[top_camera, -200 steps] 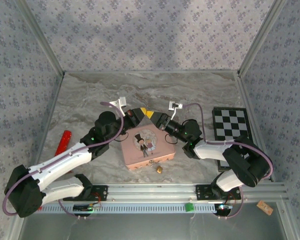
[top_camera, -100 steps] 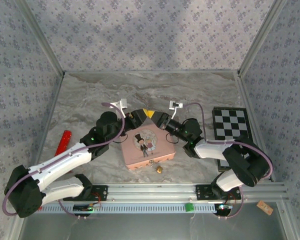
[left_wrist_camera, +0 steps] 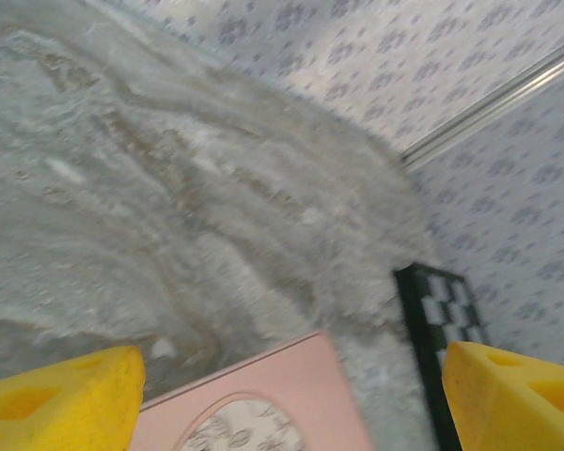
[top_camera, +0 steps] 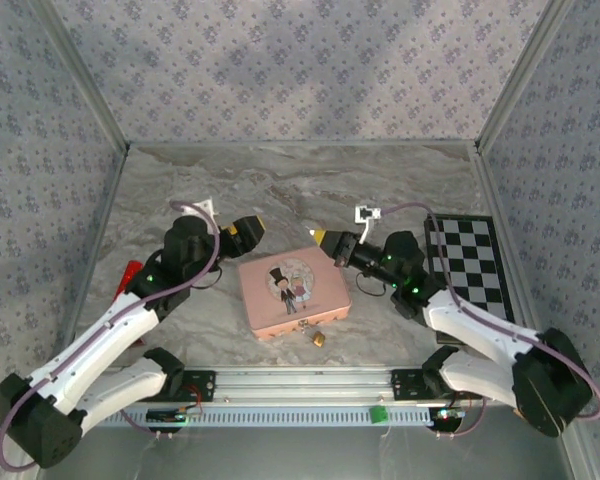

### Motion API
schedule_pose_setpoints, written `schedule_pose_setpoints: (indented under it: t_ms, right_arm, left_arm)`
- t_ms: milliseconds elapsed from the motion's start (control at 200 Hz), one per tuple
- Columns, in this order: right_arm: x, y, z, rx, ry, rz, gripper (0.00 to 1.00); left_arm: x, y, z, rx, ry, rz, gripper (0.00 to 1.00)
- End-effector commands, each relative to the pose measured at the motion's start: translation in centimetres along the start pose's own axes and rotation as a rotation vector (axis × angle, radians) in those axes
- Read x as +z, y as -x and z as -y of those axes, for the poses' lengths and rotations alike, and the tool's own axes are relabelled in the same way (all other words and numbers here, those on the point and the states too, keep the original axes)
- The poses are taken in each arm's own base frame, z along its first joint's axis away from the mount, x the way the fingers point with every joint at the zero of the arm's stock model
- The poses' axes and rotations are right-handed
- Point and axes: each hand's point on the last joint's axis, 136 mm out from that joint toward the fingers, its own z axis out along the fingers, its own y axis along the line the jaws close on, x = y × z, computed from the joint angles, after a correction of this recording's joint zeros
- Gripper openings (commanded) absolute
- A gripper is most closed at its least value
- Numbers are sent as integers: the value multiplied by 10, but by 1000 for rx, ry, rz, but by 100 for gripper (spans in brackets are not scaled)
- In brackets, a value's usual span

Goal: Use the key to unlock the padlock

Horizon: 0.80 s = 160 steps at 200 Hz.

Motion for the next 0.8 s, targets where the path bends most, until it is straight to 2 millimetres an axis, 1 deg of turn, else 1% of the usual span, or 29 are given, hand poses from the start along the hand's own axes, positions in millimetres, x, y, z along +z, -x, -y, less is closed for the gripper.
schedule_pose_setpoints:
  t_ms: [0, 25, 80, 255, 365, 485, 530, 580, 605, 645, 745, 785, 795]
  right_arm:
    - [-14, -20, 23, -138, -155, -128, 0]
    - [-17, -21, 23, -180, -161, -138, 0]
    - [-21, -22, 24, -218, -180, -154, 0]
    - [-24, -24, 24, -284, -215, -198, 0]
    - [-27, -24, 25, -314, -241, -205, 0]
    - [-34, -19, 29, -347, -295, -202, 0]
    - [-42, -12, 36, -371, -363, -187, 0]
    - [-59, -2, 48, -404, -474, -162, 0]
    - [-67, -3, 53, -405, -509, -168, 0]
    - [-80, 4, 60, -408, -561, -141, 0]
    - [-101, 13, 66, -384, -602, -99, 0]
    - [-106, 16, 68, -372, -610, -79, 0]
    - [-107, 17, 68, -368, -613, -74, 0]
  left_arm:
    - [0, -12, -17, 108, 128, -116, 83]
    - [2, -14, -17, 119, 132, -135, 83]
    - [7, -19, -14, 137, 123, -173, 83]
    - [17, -29, -2, 203, 97, -237, 83]
    - [18, -37, 6, 275, 93, -278, 89]
    - [15, -45, 9, 372, 117, -314, 92]
    - [11, -50, 11, 424, 127, -328, 92]
    - [4, -55, 13, 500, 146, -321, 92]
    - [0, -60, 14, 544, 148, -320, 92]
    - [-7, -71, 17, 608, 134, -326, 93]
    - [-20, -101, 20, 745, 105, -383, 94]
    - [-24, -108, 21, 790, 119, -398, 94]
    - [-26, -111, 16, 805, 139, -417, 94]
